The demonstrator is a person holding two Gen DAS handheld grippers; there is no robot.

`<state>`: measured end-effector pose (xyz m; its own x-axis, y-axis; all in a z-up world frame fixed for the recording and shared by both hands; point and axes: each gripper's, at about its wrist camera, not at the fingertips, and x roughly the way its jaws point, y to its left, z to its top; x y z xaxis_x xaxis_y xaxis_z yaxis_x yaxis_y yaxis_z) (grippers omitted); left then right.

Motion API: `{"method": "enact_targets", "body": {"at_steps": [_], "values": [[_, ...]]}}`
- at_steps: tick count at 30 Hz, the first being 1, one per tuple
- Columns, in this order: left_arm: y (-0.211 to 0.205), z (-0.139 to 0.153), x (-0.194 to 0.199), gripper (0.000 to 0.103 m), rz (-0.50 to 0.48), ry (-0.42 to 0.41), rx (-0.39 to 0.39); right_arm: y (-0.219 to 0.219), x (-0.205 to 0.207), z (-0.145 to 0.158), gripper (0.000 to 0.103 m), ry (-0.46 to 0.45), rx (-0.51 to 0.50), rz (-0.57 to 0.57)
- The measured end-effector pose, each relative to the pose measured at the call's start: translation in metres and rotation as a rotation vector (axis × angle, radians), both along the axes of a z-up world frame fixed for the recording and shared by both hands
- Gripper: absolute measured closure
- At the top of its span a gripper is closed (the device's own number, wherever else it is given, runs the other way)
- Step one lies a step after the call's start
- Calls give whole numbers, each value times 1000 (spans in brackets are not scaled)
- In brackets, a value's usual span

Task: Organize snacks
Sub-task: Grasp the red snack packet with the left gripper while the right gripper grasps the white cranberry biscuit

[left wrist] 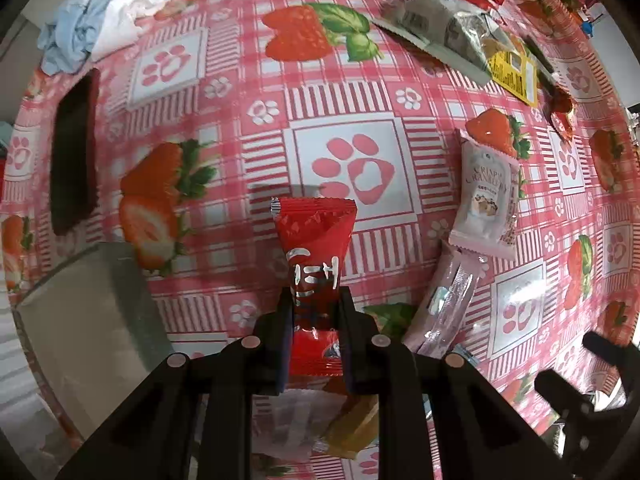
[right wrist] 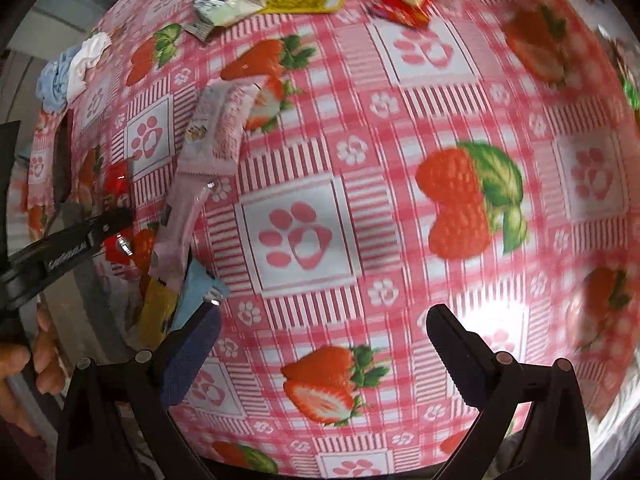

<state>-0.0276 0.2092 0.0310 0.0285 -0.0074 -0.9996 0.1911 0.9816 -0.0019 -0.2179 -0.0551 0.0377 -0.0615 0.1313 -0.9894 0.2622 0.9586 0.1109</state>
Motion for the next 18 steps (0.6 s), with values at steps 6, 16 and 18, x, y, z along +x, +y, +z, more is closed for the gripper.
{"method": "enact_targets", "body": {"at_steps": [6, 16, 18], "values": [[5, 4, -2, 81, -15, -16, -3, 12, 22, 2, 0, -9, -31, 36], [9, 12, 0, 81, -18, -17, -14, 23, 56, 6, 0, -5, -51, 62], [12, 12, 1, 81, -16, -17, -16, 26, 63, 4, 0, -7, -54, 70]]}}
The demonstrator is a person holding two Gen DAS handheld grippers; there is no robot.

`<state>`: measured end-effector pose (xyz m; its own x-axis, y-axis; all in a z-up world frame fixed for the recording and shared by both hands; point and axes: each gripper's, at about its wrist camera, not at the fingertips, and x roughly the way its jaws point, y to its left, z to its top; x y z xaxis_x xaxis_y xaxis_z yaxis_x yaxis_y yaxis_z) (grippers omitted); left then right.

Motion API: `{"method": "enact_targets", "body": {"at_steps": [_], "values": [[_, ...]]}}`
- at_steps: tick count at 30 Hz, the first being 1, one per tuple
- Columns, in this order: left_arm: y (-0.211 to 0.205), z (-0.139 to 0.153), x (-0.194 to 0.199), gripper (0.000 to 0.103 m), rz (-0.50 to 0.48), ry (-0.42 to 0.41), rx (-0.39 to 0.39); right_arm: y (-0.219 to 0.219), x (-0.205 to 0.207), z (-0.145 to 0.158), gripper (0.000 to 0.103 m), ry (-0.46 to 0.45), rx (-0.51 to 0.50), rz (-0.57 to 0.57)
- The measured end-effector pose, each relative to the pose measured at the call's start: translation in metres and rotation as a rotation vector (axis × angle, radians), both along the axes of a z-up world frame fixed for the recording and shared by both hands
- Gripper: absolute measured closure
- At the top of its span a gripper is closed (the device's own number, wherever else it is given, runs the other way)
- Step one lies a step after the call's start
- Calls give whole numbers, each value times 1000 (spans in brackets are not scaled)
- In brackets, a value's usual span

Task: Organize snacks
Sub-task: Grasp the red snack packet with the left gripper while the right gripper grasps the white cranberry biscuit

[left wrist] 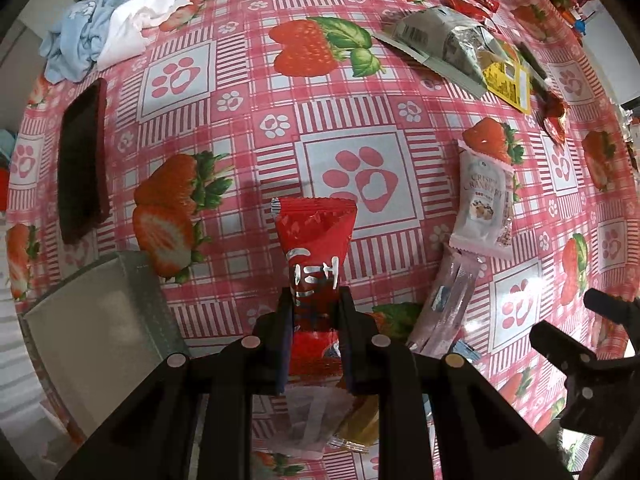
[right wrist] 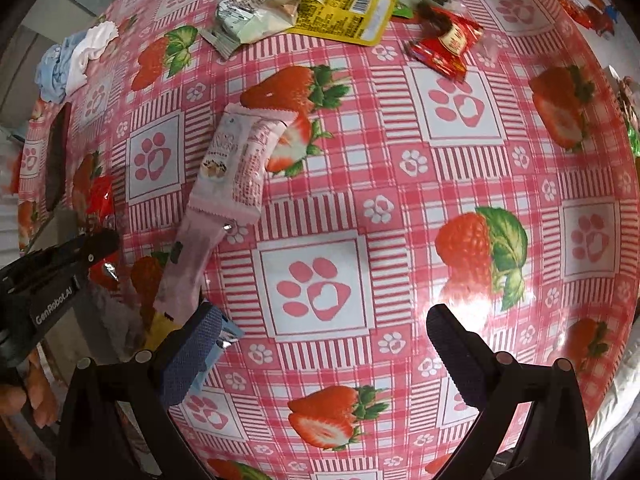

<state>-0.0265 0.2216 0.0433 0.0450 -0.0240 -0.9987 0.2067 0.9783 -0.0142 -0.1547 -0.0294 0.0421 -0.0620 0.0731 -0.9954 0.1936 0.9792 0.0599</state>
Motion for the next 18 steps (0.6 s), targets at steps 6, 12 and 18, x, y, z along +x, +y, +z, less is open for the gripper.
{"method": "enact_targets", "body": {"at_steps": [6, 12, 18], "values": [[4, 1, 3, 81, 7, -8, -4, 14, 30, -1, 0, -10, 1, 6], [8, 8, 3, 81, 22, -20, 2, 12, 78, -9, 0, -16, 60, -137], [8, 16, 0, 81, 26, -40, 10, 33, 132, -23, 0, -28, 52, -137]]}}
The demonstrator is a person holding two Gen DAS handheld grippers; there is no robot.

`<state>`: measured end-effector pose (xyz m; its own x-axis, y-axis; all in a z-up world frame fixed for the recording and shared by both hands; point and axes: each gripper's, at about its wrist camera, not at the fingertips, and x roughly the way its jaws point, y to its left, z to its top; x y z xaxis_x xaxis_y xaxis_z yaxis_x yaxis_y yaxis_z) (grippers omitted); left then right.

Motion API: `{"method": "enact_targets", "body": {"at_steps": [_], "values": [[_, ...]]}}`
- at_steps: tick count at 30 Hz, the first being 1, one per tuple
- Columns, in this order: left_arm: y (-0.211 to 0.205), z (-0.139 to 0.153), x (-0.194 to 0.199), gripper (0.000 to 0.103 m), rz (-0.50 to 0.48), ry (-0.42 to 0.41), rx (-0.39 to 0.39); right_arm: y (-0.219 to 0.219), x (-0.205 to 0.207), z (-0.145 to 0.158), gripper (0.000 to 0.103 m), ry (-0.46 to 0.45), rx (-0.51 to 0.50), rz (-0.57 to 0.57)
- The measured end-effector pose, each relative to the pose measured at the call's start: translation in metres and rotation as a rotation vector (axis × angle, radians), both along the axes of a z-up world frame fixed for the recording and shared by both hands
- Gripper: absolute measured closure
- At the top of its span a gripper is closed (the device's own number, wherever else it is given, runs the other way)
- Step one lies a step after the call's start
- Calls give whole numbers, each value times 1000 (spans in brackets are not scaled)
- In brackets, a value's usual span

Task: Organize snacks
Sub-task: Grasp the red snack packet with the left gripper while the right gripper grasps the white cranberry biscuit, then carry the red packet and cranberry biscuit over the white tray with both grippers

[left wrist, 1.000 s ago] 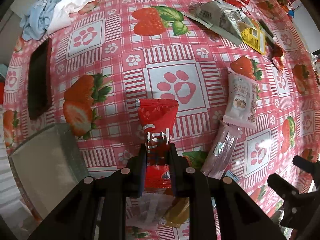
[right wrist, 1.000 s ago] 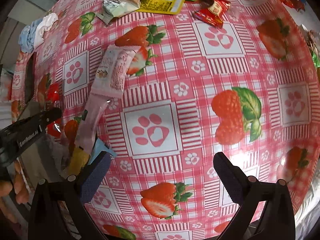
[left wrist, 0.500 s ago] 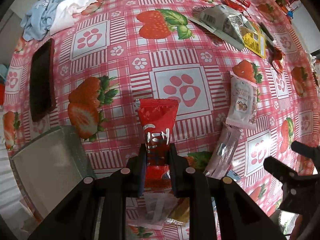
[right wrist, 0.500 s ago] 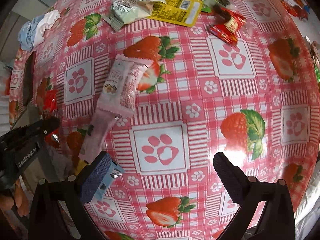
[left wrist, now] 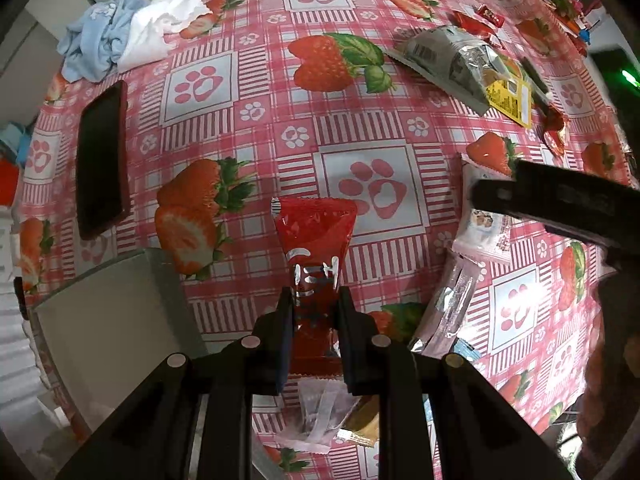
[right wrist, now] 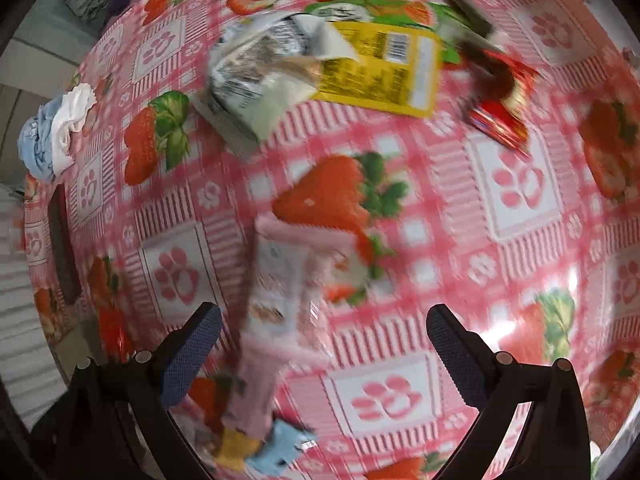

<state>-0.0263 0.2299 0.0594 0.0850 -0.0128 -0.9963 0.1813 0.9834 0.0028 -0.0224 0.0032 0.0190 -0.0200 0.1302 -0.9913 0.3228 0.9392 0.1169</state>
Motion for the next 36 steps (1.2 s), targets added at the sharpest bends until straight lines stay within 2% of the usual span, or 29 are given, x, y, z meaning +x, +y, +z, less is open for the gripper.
{"method": "enact_targets", "body": {"at_steps": [2, 3, 4, 5, 6, 7, 9, 11, 17, 21, 24, 28, 36], "values": [[0, 6, -2, 81, -3, -8, 2, 12, 13, -6, 0, 10, -15, 28], [1, 8, -2, 81, -4, -11, 3, 20, 17, -9, 5, 18, -33, 48], [3, 11, -4, 81, -5, -15, 3, 25, 19, -12, 15, 26, -50, 67], [3, 16, -7, 81, -7, -20, 5, 31, 20, -15, 41, 41, -58, 80], [4, 19, -8, 81, -11, -26, 9, 34, 23, -13, 52, 36, -89, 87], [5, 22, -10, 81, -16, -32, 13, 40, 22, -12, 58, 30, -88, 89], [7, 27, -12, 81, -23, -37, 14, 46, 26, -11, 62, 27, -81, 106], [8, 33, -16, 81, -21, -44, 15, 50, 21, -4, 62, 14, -71, 109], [-3, 39, -21, 81, -16, -85, 11, 55, 8, 45, 62, -110, -77, 167], [-3, 59, -28, 81, -14, -123, -3, 68, -2, 80, 62, -182, -82, 203], [-2, 68, -26, 81, -15, -153, -9, 56, -31, 95, 62, -222, -83, 210], [1, 83, -31, 81, -13, -190, -22, 49, -48, 113, 62, -267, -84, 216], [15, 113, -47, 81, -4, -251, -47, 67, -70, 162, 62, -358, -92, 228]]}}
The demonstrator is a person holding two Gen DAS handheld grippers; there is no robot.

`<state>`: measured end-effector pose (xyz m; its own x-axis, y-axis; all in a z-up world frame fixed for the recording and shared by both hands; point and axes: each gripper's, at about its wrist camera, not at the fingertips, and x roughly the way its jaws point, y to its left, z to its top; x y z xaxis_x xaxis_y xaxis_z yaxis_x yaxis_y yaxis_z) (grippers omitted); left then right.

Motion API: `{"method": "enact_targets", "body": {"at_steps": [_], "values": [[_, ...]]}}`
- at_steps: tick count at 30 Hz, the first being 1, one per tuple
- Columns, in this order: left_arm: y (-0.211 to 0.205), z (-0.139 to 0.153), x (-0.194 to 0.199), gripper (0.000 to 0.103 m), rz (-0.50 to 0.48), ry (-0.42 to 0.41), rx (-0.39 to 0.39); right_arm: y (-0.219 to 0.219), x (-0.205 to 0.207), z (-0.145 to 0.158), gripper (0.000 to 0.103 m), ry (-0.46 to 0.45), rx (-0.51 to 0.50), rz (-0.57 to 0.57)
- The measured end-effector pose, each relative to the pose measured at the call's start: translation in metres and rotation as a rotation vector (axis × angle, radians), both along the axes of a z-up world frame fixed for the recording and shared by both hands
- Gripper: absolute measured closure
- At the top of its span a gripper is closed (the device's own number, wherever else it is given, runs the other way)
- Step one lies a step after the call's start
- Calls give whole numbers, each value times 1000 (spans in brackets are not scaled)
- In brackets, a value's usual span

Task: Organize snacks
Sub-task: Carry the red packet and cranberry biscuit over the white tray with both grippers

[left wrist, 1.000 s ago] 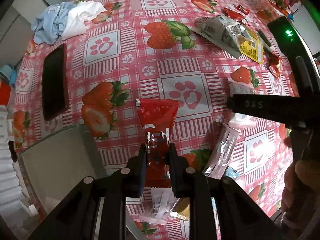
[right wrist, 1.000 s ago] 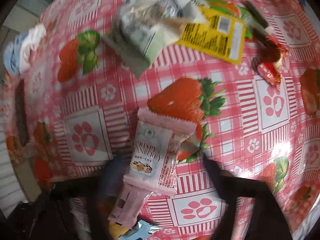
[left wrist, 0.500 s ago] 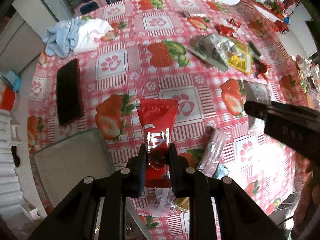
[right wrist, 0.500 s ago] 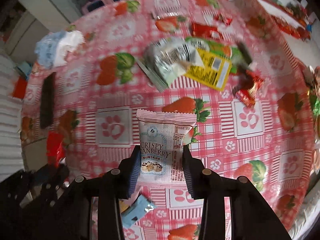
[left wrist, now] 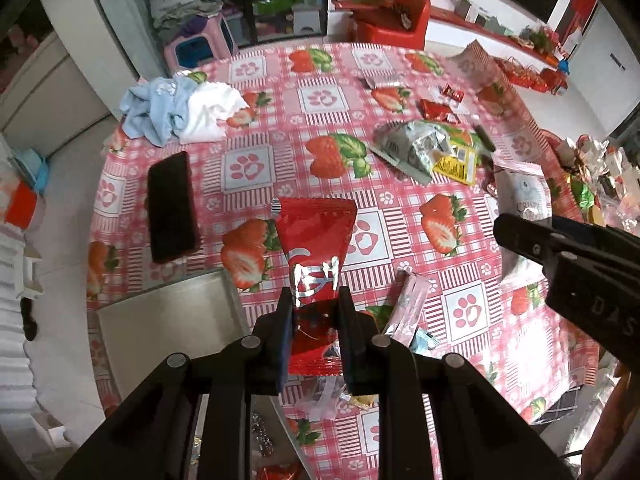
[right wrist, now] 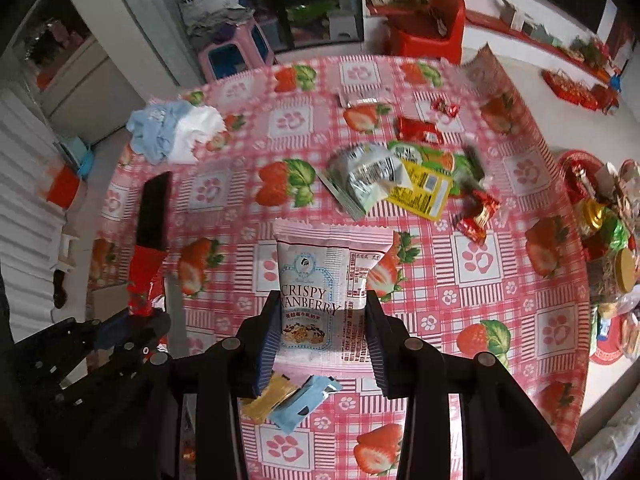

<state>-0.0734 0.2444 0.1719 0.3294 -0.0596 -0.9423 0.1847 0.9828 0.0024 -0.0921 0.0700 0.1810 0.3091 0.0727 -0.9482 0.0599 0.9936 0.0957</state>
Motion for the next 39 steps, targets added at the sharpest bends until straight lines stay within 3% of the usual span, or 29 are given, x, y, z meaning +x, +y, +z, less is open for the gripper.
{"method": "enact_targets", "body": {"at_steps": [12, 39], "values": [[34, 31, -18, 81, 16, -71, -24, 49, -13, 38, 62, -81, -56, 60], [99, 57, -43, 81, 86, -142, -30, 132, -30, 64, 62, -149, -99, 177]]}}
